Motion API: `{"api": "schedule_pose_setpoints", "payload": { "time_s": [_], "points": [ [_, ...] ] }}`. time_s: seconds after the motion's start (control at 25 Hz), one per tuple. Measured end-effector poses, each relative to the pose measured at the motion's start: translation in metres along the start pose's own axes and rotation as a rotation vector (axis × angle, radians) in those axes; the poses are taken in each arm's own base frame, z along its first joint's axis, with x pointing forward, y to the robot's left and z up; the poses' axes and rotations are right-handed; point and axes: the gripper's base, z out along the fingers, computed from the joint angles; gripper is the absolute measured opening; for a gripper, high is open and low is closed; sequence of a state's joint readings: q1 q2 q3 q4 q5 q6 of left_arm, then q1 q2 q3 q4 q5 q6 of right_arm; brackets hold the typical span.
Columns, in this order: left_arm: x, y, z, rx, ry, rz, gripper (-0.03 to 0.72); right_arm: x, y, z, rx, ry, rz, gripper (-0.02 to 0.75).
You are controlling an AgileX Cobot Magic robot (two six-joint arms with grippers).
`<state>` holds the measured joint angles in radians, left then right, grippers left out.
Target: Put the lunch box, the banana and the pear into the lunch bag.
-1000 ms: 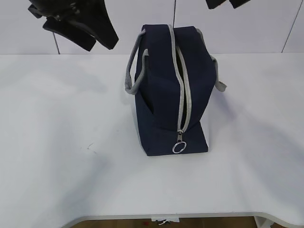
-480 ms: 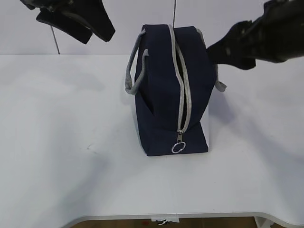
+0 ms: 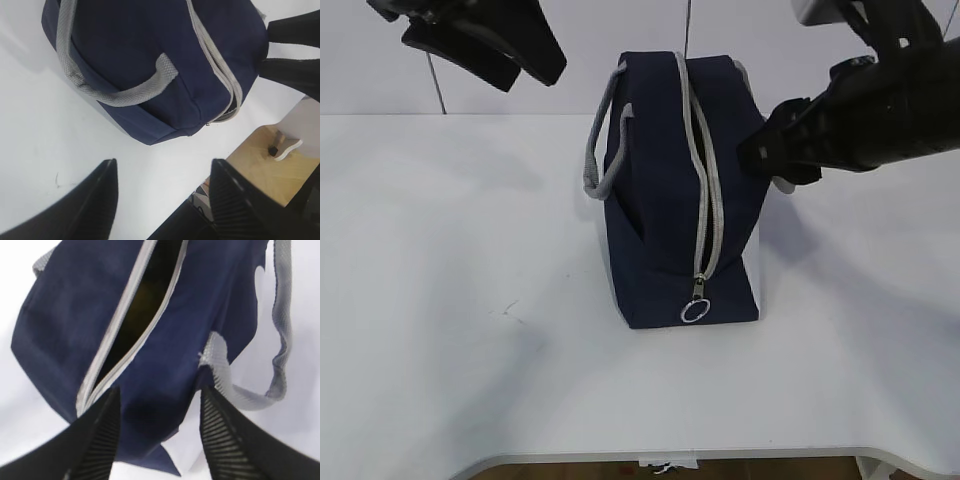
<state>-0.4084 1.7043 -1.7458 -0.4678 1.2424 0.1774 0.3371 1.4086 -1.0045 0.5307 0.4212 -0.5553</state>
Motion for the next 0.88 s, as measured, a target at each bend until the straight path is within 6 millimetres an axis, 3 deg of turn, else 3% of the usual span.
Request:
{"api": "schedule_pose_setpoints", "payload": {
  "time_s": [0.24,0.4,0.6,0.88],
  "points": [
    [0.000,-0.001,0.000,0.011,-0.002,-0.004,0.436,0.007,0.011,-0.009,-0.072,0.120,-0.043,0.403],
    [0.000,-0.001,0.000,0.012,-0.002,-0.004,0.433,0.017,0.033,-0.014,-0.120,0.251,-0.043,0.402],
    [0.000,-0.001,0.000,0.013,-0.002,-0.005,0.433,0.031,0.058,-0.015,-0.033,0.394,-0.053,0.402],
    [0.000,-0.001,0.000,0.015,-0.003,-0.005,0.433,0.033,0.069,-0.004,0.047,0.210,-0.051,0.402]
  ]
}}
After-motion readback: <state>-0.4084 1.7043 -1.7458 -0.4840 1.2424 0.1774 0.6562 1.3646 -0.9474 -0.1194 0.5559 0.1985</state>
